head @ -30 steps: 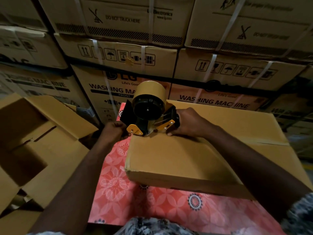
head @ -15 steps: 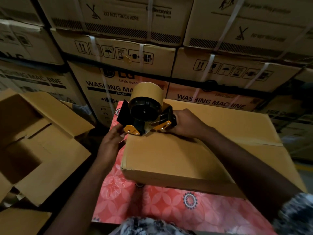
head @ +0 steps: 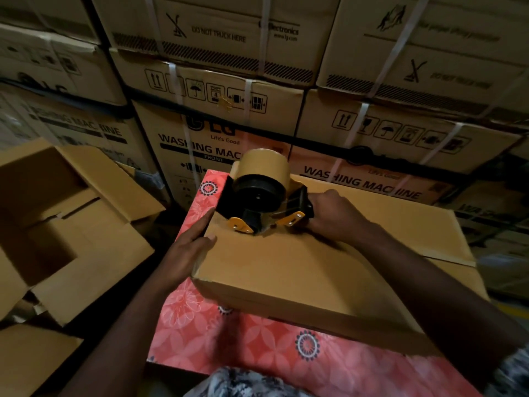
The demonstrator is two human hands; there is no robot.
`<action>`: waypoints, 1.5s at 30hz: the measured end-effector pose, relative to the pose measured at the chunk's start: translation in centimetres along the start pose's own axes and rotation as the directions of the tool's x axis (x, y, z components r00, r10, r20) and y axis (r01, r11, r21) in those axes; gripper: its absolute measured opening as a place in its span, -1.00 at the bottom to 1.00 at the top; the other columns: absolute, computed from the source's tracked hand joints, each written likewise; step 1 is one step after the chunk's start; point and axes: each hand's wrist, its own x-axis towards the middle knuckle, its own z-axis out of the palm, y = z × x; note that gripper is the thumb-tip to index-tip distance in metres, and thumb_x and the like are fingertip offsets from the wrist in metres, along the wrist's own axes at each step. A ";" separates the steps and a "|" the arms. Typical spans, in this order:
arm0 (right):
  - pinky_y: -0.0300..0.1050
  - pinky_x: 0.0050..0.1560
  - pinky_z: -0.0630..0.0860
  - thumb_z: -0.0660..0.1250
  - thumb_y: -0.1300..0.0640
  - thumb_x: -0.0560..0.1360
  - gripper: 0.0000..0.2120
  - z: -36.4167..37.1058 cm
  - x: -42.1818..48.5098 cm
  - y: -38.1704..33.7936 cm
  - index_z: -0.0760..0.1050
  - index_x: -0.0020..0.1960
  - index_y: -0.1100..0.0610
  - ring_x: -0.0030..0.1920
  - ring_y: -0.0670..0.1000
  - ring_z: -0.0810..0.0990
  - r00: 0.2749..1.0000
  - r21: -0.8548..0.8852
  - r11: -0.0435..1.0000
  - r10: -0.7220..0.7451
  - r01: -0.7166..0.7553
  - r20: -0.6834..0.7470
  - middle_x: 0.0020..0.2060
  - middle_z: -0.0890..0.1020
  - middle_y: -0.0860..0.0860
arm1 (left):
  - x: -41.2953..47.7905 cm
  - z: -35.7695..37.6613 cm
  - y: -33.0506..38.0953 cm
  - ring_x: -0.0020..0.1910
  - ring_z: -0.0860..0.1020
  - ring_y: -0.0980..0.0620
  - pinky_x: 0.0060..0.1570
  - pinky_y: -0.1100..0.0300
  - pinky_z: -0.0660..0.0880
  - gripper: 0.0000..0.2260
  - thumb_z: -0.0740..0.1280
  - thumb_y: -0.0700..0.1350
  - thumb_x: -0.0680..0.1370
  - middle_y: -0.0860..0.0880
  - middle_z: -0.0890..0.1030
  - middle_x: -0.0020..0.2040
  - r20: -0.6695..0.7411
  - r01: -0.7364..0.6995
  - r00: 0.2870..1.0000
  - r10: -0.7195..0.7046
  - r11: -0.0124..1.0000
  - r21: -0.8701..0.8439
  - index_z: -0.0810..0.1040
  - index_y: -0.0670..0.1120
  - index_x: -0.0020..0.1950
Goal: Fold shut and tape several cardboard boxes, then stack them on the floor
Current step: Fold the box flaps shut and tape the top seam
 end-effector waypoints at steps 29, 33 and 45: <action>-0.16 -0.36 0.34 0.35 -0.39 0.42 -0.64 -4.6 -7.8 13.7 0.41 -0.25 -0.13 -0.33 -0.09 0.53 0.998 -0.089 0.995 0.053 -0.055 -0.019 -0.38 0.54 -0.16 | 1.3 5.8 2.5 0.64 -0.15 -0.01 0.55 -0.14 -0.30 -0.25 -0.33 0.32 0.55 0.01 -0.12 0.65 0.186 -0.204 0.970 0.157 0.113 0.972 -0.08 -0.02 0.67; -0.16 -0.33 0.37 0.42 -0.30 0.45 -0.68 -4.1 -8.5 14.3 0.42 -0.23 -0.11 -0.33 -0.13 0.50 0.998 -0.049 0.997 0.053 -0.054 -0.034 -0.36 0.54 -0.14 | 1.0 8.2 2.5 0.64 -0.07 -0.08 0.55 -0.21 -0.28 -0.25 -0.27 0.26 0.56 -0.09 -0.02 0.66 0.075 -0.095 0.978 0.194 0.094 0.991 0.01 -0.12 0.66; -0.17 -0.36 0.38 0.40 -0.21 0.50 -0.75 -3.2 -8.5 15.1 0.48 -0.14 -0.06 -0.33 -0.14 0.50 0.996 -0.069 0.998 -0.004 -0.002 -0.086 -0.35 0.53 -0.15 | 0.8 18.2 1.1 0.64 -0.12 0.00 0.57 0.03 -0.10 -0.30 -0.23 0.27 0.59 -0.03 0.06 0.66 0.288 -0.313 0.944 0.163 0.158 0.937 0.19 -0.04 0.63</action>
